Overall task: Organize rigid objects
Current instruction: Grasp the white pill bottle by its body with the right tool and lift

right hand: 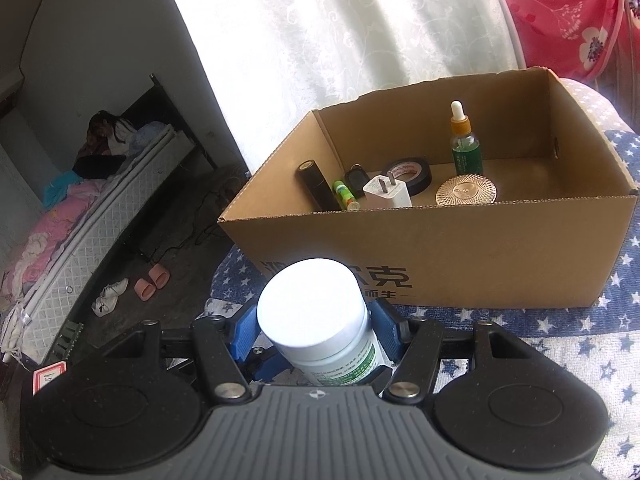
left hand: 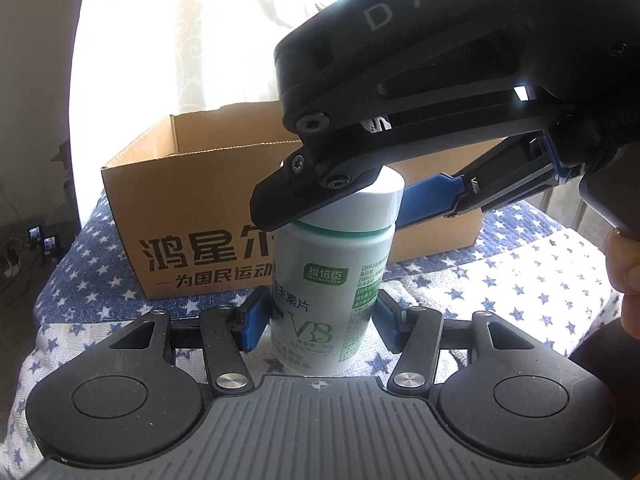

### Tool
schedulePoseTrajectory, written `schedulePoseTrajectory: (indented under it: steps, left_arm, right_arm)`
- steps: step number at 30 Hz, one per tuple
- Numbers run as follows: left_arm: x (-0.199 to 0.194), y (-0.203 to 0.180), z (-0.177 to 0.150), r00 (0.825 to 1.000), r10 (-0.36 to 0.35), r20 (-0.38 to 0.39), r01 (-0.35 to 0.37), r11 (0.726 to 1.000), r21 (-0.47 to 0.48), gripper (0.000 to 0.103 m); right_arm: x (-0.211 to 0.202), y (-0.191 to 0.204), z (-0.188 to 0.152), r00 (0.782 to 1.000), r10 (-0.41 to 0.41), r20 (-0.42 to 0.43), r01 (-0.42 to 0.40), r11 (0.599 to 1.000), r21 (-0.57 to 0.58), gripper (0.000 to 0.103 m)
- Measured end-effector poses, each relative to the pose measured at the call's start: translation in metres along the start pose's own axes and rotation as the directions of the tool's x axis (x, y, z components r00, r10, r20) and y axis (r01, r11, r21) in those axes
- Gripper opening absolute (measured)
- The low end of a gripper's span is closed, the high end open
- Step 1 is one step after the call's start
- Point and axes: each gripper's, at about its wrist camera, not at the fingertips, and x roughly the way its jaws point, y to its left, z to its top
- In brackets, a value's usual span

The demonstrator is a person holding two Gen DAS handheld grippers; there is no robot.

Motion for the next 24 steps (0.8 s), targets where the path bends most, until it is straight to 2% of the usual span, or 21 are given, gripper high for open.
schedulePoseTrajectory:
  steps: [6, 24]
  left_arm:
    - [0.005, -0.002, -0.004, 0.999, -0.016, -0.040, 0.015, 1.000, -0.009, 0.056]
    - [0.006, -0.001, 0.001, 0.998, -0.013, -0.059, 0.012, 1.000, -0.018, 0.056]
  right_arm:
    - [0.004, -0.008, -0.001, 1.000, -0.018, -0.020, 0.018, 1.000, 0.012, 0.063]
    - [0.006, -0.014, 0.000, 1.000, 0.001, -0.024, -0.001, 1.000, 0.027, 0.063]
